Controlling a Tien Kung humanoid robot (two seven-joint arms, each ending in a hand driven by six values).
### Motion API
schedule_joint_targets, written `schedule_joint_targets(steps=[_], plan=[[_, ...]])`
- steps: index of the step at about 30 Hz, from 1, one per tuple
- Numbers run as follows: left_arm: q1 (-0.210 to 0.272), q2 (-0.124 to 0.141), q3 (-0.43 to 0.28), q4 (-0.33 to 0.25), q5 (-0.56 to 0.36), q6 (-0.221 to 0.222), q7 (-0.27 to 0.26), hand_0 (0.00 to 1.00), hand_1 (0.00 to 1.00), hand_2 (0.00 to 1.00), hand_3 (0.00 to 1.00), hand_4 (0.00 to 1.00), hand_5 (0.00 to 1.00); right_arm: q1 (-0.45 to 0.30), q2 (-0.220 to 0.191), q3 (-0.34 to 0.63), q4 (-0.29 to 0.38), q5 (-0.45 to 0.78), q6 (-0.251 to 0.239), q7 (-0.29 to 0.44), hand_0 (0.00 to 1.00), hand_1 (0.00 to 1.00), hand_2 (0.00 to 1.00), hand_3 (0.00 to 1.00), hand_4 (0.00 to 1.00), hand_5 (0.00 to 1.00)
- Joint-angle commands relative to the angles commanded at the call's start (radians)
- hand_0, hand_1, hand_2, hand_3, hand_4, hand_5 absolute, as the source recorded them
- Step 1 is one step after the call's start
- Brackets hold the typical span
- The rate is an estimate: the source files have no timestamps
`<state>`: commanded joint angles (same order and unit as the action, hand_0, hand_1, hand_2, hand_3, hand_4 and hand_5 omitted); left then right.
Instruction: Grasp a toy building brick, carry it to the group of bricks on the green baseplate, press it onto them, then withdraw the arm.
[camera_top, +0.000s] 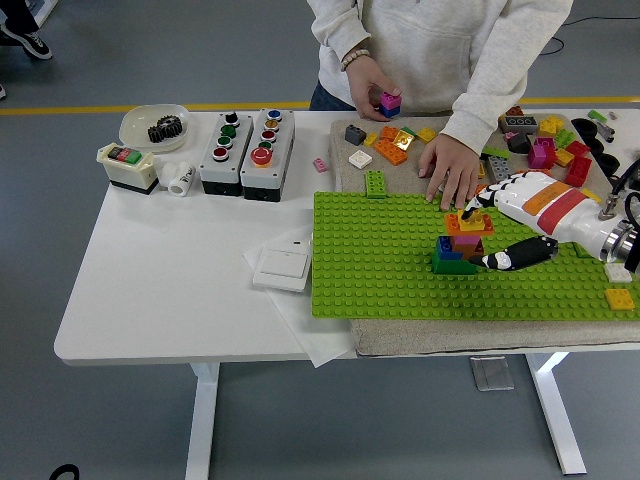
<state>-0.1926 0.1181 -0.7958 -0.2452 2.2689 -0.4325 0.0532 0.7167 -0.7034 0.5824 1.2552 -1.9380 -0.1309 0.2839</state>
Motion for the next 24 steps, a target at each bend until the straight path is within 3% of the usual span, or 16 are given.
schedule_joint_targets(steps=[24], plan=[[-0.004, 0.001, 0.008, 0.000, 0.000, -0.003, -0.004, 0.824, 0.825, 0.799, 0.613, 0.693, 0.607, -0.007, -0.012, 0.049, 0.010, 0.014, -0.002, 0.004, 0.663, 0.658, 0.716, 0.622, 0.863, 0.547]])
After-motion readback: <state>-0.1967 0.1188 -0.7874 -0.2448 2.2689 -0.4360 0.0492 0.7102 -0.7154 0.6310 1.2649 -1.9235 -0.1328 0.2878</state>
